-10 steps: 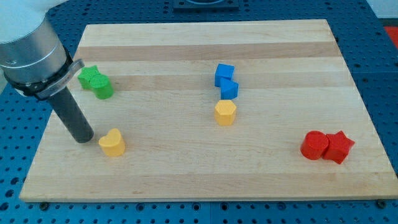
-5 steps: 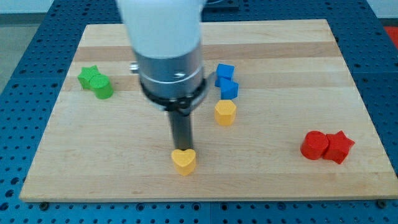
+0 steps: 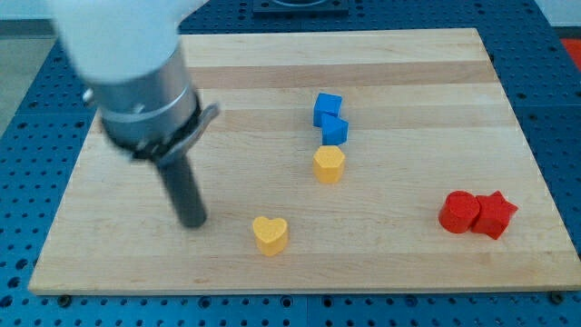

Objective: Move the heart bottom of the hexagon

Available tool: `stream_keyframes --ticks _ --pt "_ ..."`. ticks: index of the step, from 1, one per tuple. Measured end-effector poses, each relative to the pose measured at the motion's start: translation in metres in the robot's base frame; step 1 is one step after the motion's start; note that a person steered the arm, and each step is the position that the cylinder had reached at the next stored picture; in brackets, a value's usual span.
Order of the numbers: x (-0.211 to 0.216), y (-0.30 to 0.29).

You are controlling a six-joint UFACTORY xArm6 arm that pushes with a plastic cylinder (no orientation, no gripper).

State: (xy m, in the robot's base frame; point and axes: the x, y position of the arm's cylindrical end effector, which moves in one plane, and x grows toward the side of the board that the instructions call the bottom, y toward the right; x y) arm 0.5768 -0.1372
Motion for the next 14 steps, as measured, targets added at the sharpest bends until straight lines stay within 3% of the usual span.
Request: stream_keyframes --ticks 1,2,5,7,9,10,14 --pt "0.042 0.005" --pt "0.041 0.03" --pt "-0.011 0.118" --pt "-0.016 0.118" --pt "-0.009 0.055" --pt "-0.053 0.054" --pt "-0.058 0.112"
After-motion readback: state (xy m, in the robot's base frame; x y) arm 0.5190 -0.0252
